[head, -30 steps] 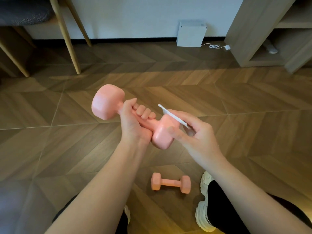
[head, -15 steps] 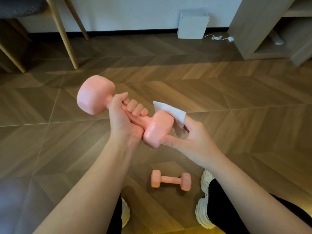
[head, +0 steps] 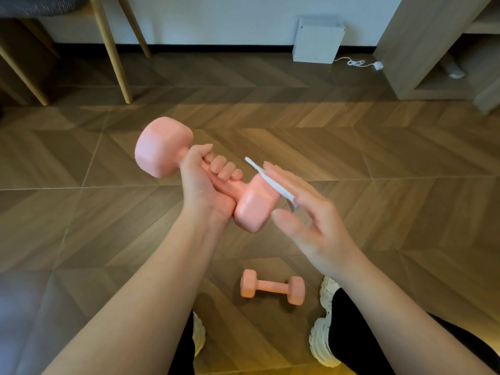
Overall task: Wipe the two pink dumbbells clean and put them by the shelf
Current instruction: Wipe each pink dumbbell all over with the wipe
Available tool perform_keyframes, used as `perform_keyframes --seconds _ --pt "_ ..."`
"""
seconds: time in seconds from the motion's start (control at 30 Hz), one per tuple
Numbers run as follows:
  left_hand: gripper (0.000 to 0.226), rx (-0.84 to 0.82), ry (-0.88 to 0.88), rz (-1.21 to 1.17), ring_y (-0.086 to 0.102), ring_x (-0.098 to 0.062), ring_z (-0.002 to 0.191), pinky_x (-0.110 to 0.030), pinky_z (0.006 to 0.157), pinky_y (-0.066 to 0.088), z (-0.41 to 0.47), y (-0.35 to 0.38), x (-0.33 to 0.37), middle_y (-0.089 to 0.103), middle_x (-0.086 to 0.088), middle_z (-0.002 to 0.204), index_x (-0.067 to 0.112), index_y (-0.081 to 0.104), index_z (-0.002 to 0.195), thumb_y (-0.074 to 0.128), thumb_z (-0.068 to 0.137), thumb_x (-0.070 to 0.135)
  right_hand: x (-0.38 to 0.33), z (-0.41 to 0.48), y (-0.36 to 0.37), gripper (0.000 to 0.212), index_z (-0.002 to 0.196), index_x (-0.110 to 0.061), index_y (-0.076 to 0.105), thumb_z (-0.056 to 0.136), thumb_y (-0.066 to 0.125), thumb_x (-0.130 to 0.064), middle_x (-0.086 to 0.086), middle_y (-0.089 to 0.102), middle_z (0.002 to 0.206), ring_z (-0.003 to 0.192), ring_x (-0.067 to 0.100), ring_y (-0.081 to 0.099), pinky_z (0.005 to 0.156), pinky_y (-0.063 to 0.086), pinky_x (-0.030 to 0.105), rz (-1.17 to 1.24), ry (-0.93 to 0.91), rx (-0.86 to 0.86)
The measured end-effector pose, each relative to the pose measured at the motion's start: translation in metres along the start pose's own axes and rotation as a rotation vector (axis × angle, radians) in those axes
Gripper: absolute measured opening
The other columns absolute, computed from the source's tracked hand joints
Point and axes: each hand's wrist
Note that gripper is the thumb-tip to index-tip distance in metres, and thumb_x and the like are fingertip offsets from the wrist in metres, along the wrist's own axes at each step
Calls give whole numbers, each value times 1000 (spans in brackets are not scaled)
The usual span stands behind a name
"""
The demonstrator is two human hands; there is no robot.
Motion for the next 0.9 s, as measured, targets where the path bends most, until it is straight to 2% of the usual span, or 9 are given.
perform_keyframes --seconds 0.1,0.2,0.27,0.33,0.43,0.57,0.67,0.77,0.9 --pt "36 -10 -8 -10 21 -11 39 -22 43 27 0 1 0 22 7 47 21 28 60 43 91 14 -4 3 1 40 128 -17 64 99 42 -34 -4 48 150 142 7 38 115 32 27 253 53 63" --pt "37 -65 -16 11 21 -11 39 -23 43 26 -2 1 -2 21 7 47 22 28 58 43 91 14 -6 9 -3 33 120 -34 68 92 56 -42 -12 59 139 127 6 55 112 40 41 596 339 206" --pt "38 -115 -31 22 21 -11 38 -23 42 26 -4 1 -3 21 7 46 21 29 55 43 90 13 -3 12 -5 51 126 -30 63 80 69 -51 -1 60 132 109 16 63 101 48 50 792 562 146" --pt "38 -162 -46 32 21 -10 38 -23 42 26 -5 0 -4 21 7 45 21 29 55 43 90 14 0 12 -6 70 131 -20 61 71 76 -54 11 55 119 101 31 54 95 48 60 892 708 -60" --pt "37 -209 -50 75 21 -10 37 -23 40 27 -8 1 -7 22 7 43 21 28 57 43 90 14 -2 10 -3 70 134 -12 56 74 75 -43 18 62 114 106 39 57 95 49 61 916 747 -220" --pt "33 -155 -31 98 29 -10 41 -20 44 33 -11 4 -8 31 6 50 19 34 64 50 94 17 -5 12 -1 64 131 -16 55 71 78 -19 8 68 109 95 22 68 79 61 43 852 733 -125" --pt "34 -70 -20 104 30 -9 43 -21 44 34 -10 5 -8 30 7 52 21 35 69 57 94 26 -3 11 5 71 130 -24 54 65 82 -29 -1 69 106 90 12 69 69 57 30 635 701 -62" --pt "39 -14 -11 62 25 -8 40 -20 39 31 -9 5 -7 24 7 50 21 32 67 58 95 28 0 10 10 72 129 -30 53 64 80 -44 0 65 115 99 14 67 78 58 34 564 668 -55" --pt "38 27 21 63 22 -9 39 -21 41 26 -6 4 -3 22 8 49 22 30 66 51 97 23 1 11 8 83 131 -31 50 56 83 -39 -4 65 119 105 12 66 78 55 30 563 595 -92"
Point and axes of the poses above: each hand's wrist, its own z-axis towards the middle knuckle, its own y-axis out of the palm, x = y × z
